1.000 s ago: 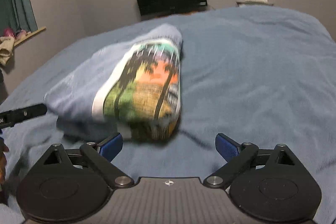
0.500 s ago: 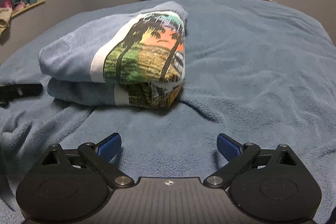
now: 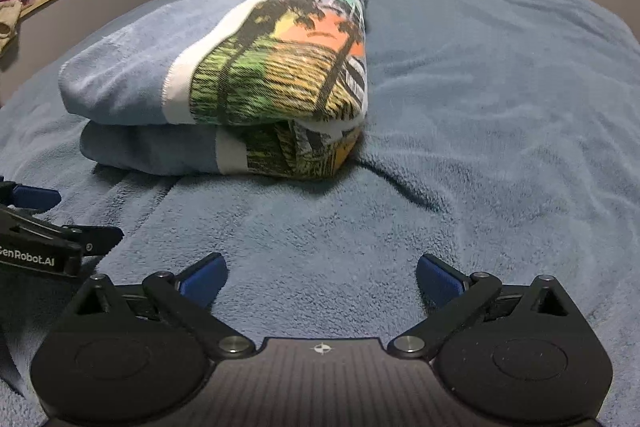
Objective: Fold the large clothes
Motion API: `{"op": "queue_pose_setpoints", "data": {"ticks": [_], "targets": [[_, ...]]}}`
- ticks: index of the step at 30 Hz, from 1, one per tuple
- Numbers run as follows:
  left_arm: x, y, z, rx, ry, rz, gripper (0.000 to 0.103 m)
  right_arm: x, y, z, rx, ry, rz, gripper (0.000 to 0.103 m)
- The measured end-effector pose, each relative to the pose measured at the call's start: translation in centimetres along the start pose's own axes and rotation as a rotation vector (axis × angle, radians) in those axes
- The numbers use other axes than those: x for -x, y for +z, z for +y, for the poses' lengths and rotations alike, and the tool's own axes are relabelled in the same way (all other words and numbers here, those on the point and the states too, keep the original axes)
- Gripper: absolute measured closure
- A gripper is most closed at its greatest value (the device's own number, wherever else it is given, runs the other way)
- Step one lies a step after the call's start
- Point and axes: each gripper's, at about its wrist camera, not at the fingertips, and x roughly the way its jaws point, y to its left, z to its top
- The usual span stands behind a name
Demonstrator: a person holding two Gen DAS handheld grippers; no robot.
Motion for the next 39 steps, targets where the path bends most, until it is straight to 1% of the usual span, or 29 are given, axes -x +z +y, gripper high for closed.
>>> {"op": "queue_pose_setpoints", "data": {"ticks": [11, 39], "targets": [[0.88, -0.2, -0.44, -0.022, 0.016, -0.019, 0.001, -0.18, -0.14, 0.16, 0.012, -0.001, 0.008, 0.0], [0.94, -0.25, -0.3, -0.018, 0.014, -0.026, 0.001, -0.4, -0.16, 0.17, 0.013, -0.003, 0.007, 0.0]]}}
